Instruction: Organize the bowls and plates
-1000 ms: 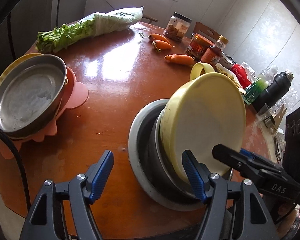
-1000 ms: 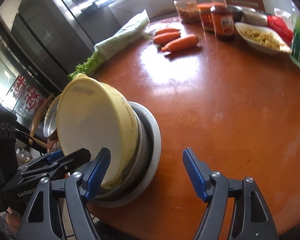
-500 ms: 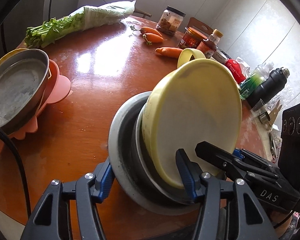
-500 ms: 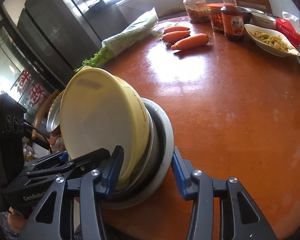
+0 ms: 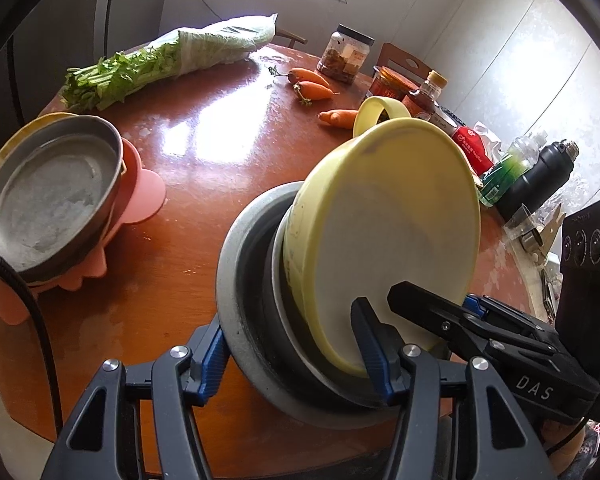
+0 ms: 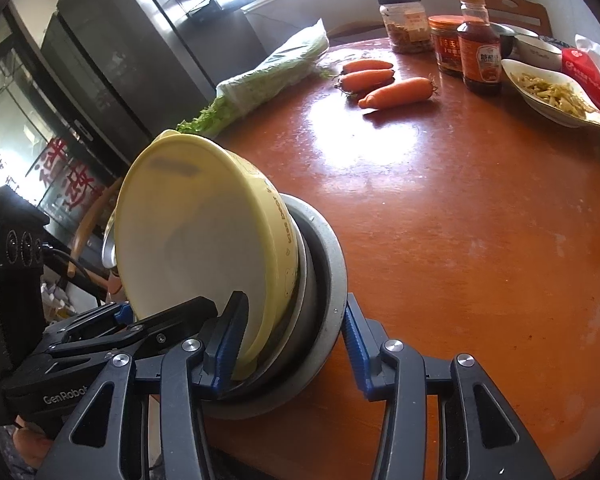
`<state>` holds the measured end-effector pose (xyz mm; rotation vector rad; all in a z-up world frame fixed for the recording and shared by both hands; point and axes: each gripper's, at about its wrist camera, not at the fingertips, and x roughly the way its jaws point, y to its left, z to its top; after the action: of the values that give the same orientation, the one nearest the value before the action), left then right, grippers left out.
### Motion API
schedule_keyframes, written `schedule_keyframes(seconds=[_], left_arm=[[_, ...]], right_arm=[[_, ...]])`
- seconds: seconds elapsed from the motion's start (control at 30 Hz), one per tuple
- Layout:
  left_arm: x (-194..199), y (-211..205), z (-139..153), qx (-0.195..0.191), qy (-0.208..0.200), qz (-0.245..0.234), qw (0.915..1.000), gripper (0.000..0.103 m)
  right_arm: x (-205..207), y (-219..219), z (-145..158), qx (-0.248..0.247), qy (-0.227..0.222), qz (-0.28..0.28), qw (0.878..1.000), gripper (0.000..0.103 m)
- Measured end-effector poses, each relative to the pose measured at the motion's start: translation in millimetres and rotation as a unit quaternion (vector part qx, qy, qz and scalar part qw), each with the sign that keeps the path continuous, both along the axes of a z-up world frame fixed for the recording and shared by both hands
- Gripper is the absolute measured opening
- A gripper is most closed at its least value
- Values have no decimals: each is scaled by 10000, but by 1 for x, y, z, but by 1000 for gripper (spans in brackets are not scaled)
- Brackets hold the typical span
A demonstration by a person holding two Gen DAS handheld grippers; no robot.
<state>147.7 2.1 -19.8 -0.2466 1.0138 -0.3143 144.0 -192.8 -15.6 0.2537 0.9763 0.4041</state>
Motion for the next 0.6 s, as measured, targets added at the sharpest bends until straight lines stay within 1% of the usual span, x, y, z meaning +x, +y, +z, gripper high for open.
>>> schedule_keyframes(seconds=[0.33,0.6], left_arm=[[-6,4,8,1,-87,45,10000,57],[-5,19,20,1,-171,128,9998,57]], right_arm=[[1,6,6,-30,-98,49,9999,48],[8,20,16,-21,-199,135,9997,48]])
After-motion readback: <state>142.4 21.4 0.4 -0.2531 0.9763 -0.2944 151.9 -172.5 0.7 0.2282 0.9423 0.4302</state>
